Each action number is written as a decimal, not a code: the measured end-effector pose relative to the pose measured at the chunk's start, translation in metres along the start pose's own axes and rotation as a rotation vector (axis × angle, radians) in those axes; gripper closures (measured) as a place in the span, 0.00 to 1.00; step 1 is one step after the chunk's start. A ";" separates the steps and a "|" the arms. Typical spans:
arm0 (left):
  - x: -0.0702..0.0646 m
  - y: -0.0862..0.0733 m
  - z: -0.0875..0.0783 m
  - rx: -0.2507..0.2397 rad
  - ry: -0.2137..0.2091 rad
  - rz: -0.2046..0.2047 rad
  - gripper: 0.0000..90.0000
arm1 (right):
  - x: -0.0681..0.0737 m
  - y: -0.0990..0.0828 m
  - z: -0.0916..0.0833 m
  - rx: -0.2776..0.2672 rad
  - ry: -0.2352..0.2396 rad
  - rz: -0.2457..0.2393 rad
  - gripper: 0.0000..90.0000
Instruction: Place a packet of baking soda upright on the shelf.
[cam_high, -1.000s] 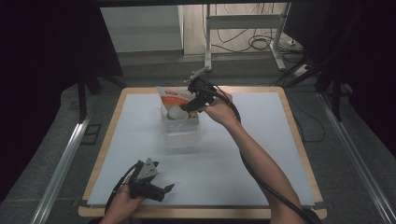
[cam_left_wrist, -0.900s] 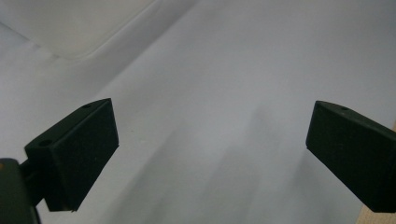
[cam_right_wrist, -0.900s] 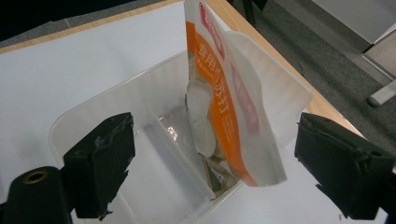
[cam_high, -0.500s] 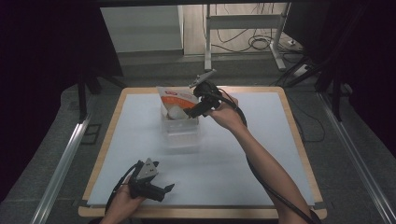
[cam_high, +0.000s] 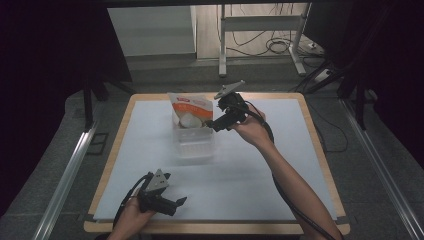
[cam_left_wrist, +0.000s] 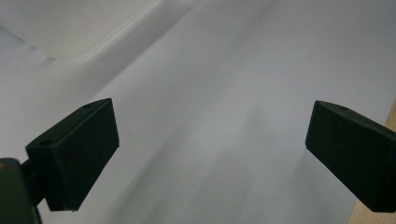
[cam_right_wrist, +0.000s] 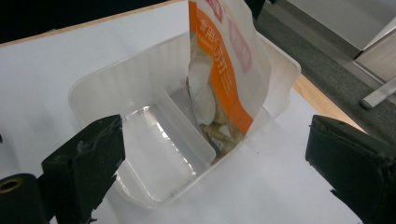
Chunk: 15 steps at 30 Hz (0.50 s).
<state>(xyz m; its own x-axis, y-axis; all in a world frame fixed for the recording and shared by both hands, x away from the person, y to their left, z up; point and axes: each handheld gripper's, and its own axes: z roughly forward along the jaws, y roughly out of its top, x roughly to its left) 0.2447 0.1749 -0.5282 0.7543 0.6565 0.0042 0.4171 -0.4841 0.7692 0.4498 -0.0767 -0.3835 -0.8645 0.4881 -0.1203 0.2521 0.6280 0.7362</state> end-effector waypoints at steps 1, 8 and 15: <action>0.000 0.000 0.000 0.000 0.000 -0.001 0.03 | 0.000 -0.002 -0.001 -0.003 -0.001 -0.003 0.05; 0.000 0.000 0.000 0.001 0.002 0.000 0.03 | 0.004 -0.016 -0.005 -0.015 0.003 0.013 0.03; 0.000 0.000 0.000 0.000 0.002 0.000 0.03 | 0.010 -0.029 -0.010 -0.030 0.013 0.019 0.03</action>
<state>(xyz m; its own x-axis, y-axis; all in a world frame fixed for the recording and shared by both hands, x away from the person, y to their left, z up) 0.2447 0.1746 -0.5284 0.7534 0.6575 0.0059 0.4167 -0.4844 0.7692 0.4299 -0.0962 -0.3991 -0.8655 0.4913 -0.0975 0.2553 0.6001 0.7581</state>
